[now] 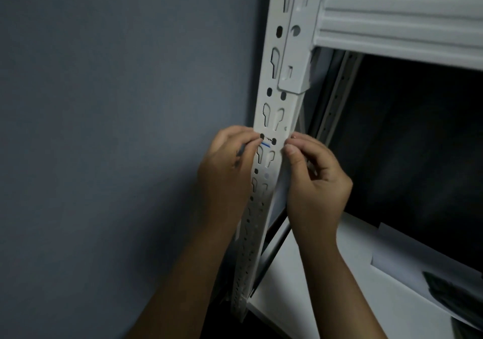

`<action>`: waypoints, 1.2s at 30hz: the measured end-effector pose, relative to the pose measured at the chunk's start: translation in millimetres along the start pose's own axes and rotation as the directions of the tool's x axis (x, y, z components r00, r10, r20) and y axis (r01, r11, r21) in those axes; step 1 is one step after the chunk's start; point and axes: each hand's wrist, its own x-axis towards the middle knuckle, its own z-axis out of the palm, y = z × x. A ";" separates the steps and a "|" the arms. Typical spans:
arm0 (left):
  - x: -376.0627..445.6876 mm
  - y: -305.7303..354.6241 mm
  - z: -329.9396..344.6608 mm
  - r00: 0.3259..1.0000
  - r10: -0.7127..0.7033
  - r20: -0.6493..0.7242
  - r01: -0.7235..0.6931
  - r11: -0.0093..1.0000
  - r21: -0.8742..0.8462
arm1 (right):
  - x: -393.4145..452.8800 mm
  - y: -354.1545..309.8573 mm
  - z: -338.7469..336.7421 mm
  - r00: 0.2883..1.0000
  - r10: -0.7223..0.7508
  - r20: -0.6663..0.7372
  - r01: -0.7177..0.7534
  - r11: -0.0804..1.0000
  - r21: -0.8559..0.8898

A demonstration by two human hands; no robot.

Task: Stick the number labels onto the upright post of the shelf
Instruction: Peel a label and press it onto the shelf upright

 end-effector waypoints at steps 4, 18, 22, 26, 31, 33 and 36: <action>-3.8 -3.0 1.9 1.000 0.003 0.025 -0.002 0.999 -0.039 | -4.6 2.8 3.5 1.000 0.009 -0.014 -0.008 0.999 0.041; -1.5 -3.6 3.0 0.997 -0.006 0.073 0.005 1.000 0.009 | -7.6 16.2 6.0 0.997 -0.076 -0.011 0.075 0.994 -0.074; -2.3 -4.8 4.5 1.000 -0.025 0.015 0.024 0.999 0.023 | -5.7 19.0 3.5 0.995 -0.096 0.002 0.095 0.992 -0.086; -0.4 -12.5 5.6 0.999 0.027 -0.024 -0.028 1.000 -0.015 | -5.9 20.7 3.2 0.993 -0.118 0.004 0.118 0.988 -0.097; 3.7 -16.7 10.0 0.998 -0.023 -0.051 0.015 0.988 -0.152 | -5.1 22.3 4.4 0.990 -0.137 -0.012 0.136 0.987 -0.087; 2.3 -15.5 12.6 0.998 0.014 -0.066 -0.026 0.983 -0.183 | -4.8 23.4 4.6 0.989 -0.147 -0.016 0.145 0.985 -0.089; 2.3 -17.5 14.5 0.995 0.030 -0.098 -0.051 0.973 -0.223 | -4.2 24.9 4.0 0.988 -0.155 -0.020 0.153 0.985 -0.085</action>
